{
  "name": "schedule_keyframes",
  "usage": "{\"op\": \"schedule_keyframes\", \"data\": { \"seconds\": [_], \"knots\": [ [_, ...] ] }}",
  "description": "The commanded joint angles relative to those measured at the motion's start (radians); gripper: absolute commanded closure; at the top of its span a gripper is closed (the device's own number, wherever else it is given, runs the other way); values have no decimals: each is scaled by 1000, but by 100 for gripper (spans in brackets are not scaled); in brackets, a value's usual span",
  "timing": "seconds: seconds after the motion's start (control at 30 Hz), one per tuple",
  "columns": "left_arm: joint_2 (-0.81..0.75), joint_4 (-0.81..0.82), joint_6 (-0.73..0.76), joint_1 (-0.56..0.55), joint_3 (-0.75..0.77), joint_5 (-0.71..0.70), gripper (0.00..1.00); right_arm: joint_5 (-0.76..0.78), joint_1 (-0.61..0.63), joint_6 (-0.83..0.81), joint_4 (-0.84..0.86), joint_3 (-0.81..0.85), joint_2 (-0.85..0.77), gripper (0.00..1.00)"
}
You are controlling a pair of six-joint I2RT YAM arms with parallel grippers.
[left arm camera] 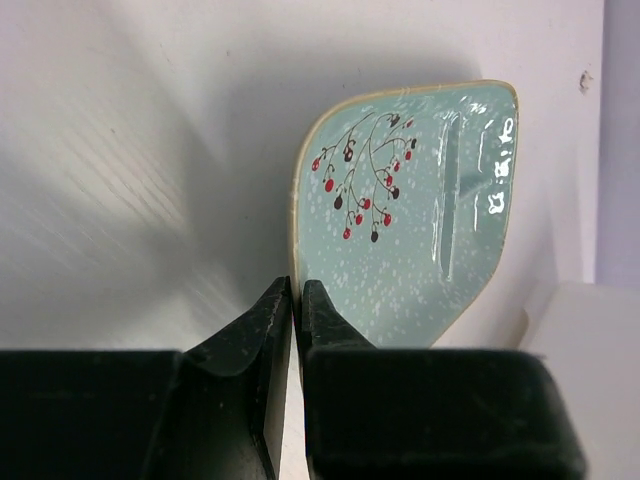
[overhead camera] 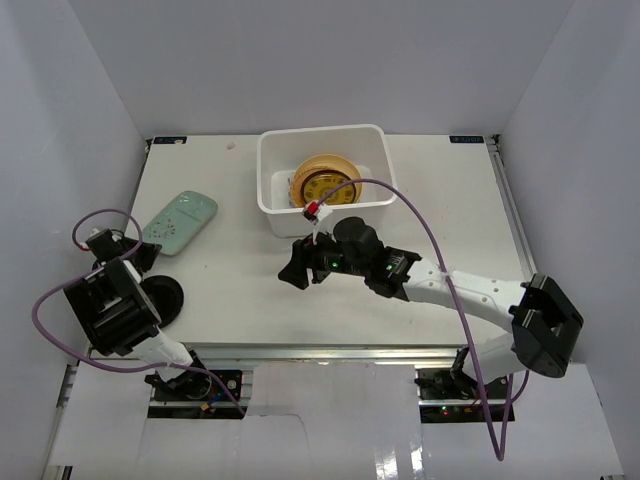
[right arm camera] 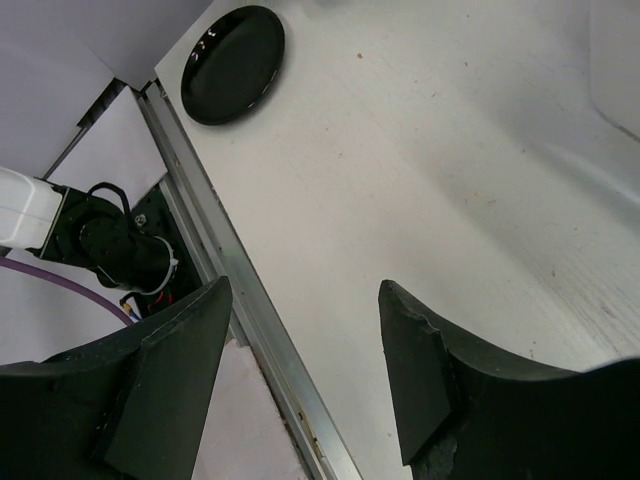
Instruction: Place the plates into the plastic bin on the countertop
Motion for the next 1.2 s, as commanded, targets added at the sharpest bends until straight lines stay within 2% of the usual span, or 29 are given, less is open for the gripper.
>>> {"op": "schedule_keyframes", "data": {
  "seconds": [0.0,0.33,0.5,0.83,0.93,1.17],
  "knots": [
    [-23,138,-79,-5,-30,116,100,53,2,-19,4,-23,-54,33],
    [-78,350,-209,-5,-97,219,100,183,-6,-18,6,-109,-143,34],
    [-89,517,-353,-5,-166,271,100,214,-10,-13,6,-132,-183,35],
    [-192,565,-438,-3,-196,288,100,211,-21,-13,3,-125,-156,35],
    [-230,625,-511,-5,-206,291,100,212,-26,-15,1,-125,-156,35],
    [-328,639,-605,-20,-102,303,100,208,-69,-30,-20,-137,-206,35]
  ]
}}
